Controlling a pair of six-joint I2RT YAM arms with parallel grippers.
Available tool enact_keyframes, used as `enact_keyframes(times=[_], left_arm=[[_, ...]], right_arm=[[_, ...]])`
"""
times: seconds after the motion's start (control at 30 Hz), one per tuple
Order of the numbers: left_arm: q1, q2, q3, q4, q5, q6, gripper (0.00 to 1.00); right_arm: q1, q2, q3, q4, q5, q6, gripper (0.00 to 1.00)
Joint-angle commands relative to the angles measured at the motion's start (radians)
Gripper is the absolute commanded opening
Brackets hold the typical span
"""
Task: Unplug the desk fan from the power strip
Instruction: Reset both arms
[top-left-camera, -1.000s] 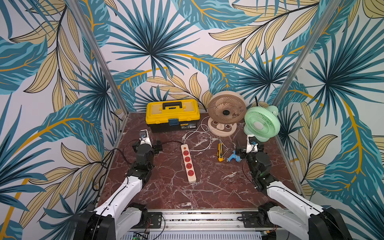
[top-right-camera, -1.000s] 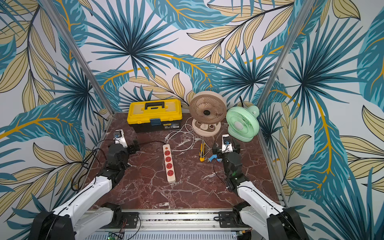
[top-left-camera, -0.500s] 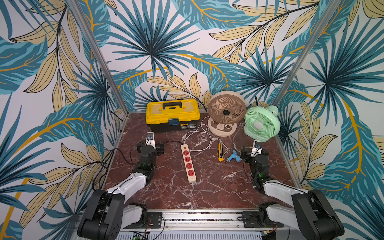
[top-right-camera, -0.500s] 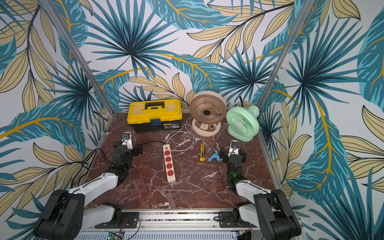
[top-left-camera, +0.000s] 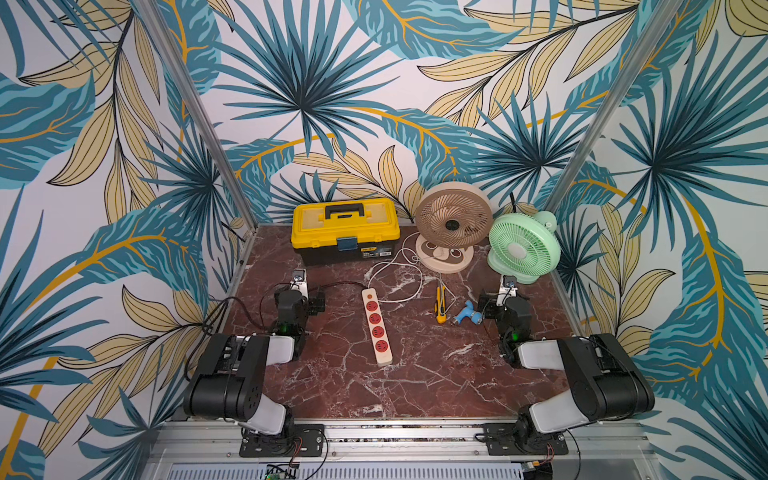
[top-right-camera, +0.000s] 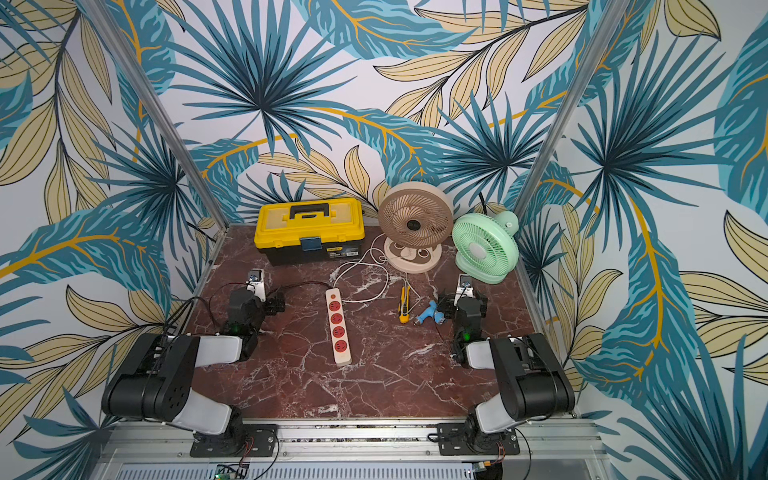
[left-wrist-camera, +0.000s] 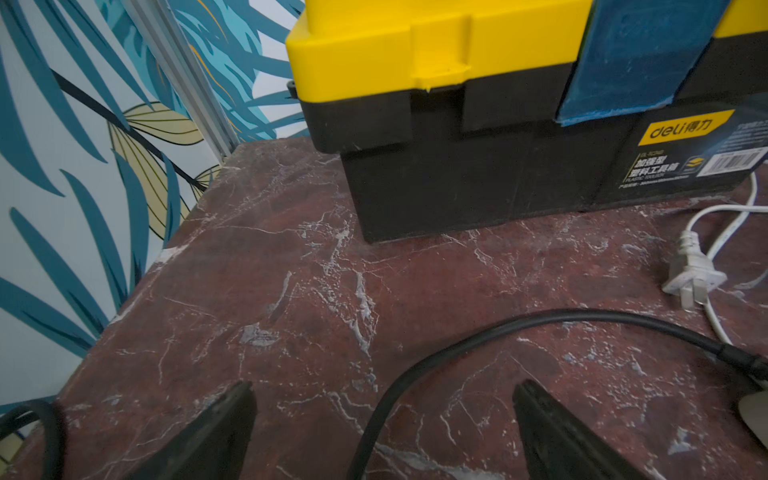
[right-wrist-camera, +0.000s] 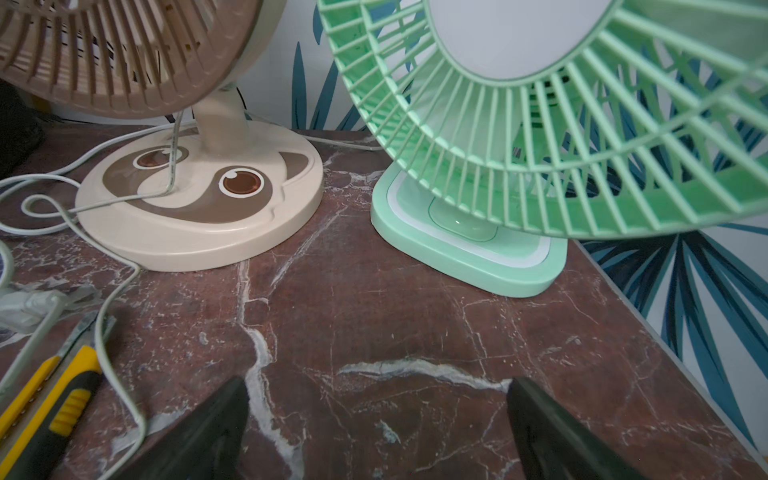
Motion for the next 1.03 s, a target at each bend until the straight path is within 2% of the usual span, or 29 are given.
enact_keyframes(times=[0.0,1.0], left_arm=[[0.009,-0.002,0.002,0.050,0.081,0.014,1.00],[-0.002,-0.003,0.009,0.039,0.065,0.024,1.00]], right_arm=[[-0.020,-0.003,0.033,-0.025,-0.030,0.024,1.00],[-0.019,-0.004,0.040,-0.046,-0.018,0.027,1.00]])
